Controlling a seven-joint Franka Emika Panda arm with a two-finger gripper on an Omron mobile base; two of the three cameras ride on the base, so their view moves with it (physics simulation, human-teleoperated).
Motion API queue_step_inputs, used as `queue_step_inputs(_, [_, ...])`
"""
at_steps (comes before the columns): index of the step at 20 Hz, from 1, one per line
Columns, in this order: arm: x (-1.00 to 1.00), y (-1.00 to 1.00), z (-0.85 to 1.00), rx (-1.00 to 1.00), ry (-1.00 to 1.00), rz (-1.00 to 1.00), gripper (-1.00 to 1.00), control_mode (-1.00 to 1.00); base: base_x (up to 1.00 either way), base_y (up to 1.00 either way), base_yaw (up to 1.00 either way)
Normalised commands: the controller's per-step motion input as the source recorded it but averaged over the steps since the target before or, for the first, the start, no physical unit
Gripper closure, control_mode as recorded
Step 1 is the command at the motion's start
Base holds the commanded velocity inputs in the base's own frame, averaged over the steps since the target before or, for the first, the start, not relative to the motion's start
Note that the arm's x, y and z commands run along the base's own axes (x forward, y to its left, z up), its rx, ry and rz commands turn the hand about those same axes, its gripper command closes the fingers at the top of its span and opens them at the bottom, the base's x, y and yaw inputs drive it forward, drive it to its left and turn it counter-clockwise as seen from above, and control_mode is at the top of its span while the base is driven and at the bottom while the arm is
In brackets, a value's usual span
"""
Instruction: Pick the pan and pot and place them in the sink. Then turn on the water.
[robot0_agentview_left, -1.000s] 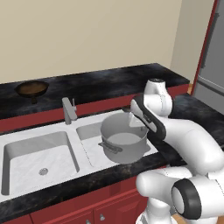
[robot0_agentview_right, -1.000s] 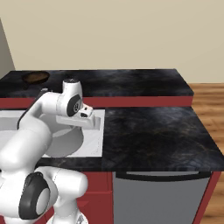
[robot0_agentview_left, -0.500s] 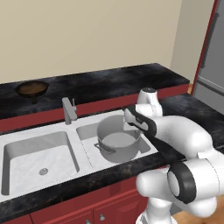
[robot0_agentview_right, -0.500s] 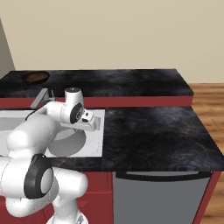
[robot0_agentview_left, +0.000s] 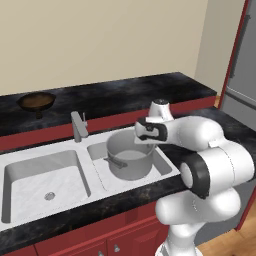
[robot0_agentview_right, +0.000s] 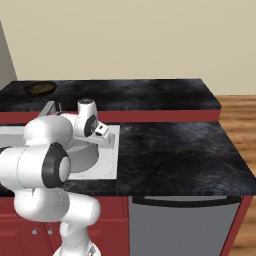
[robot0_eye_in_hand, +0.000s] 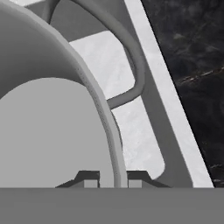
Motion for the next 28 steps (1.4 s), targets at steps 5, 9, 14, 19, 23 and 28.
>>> queue_step_inputs(5, [0.35,0.12,-0.10,0.00,0.00,-0.06,1.00,-1.00,0.00,0.00,0.00])
queue_step_inputs(9, [0.24,0.09,-0.29,0.00,0.00,-0.06,1.00,-1.00,0.00,0.00,0.00])
queue_step_inputs(14, [0.03,0.01,-0.46,0.00,0.00,-0.03,1.00,-1.00,0.00,0.00,0.00])
queue_step_inputs(19, [0.02,0.00,-0.40,0.00,0.00,-0.01,1.00,-1.00,0.00,0.00,0.00])
queue_step_inputs(23, [0.19,0.00,-0.16,0.00,-0.02,-0.01,1.00,-1.00,0.00,0.00,0.00])
queue_step_inputs(28, [0.26,0.05,-0.10,0.00,-0.02,-0.06,1.00,-1.00,0.00,0.00,0.00])
